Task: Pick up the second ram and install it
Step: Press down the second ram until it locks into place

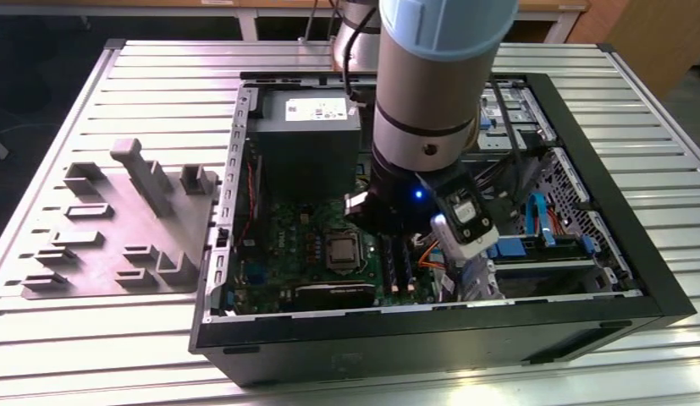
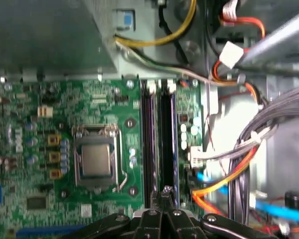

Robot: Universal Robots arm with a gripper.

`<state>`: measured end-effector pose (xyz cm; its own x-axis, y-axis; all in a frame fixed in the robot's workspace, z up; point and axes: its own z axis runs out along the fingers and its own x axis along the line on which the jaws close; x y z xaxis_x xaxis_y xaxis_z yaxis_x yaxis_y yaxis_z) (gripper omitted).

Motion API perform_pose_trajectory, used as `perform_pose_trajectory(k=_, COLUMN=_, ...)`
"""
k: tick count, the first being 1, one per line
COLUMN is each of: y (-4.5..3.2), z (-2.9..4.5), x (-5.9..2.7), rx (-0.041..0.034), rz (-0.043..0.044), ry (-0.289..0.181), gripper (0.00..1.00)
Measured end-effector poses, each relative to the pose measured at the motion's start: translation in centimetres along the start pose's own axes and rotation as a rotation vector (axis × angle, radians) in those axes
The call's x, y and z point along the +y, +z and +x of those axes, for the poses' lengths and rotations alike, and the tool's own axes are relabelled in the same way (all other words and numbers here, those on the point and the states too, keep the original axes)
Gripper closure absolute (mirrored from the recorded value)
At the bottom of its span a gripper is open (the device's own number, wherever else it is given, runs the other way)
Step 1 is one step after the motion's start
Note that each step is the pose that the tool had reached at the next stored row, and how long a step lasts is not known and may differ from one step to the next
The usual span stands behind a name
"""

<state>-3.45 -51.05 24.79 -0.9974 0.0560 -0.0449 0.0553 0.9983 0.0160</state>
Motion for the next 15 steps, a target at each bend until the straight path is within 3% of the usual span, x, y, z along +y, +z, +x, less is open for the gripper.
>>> perform_pose_trajectory(k=7, y=0.03, z=0.12, x=1.98, rx=0.0, rz=-0.0003, ry=0.0, gripper=0.9)
perform_pose_trajectory(k=10, y=0.03, z=0.12, x=2.2, rx=0.0, rz=-0.001, ry=0.0, gripper=0.9)
perform_pose_trajectory(k=15, y=-0.63, z=0.1, x=2.21, rx=0.0, rz=-0.0011, ry=0.0, gripper=0.9)
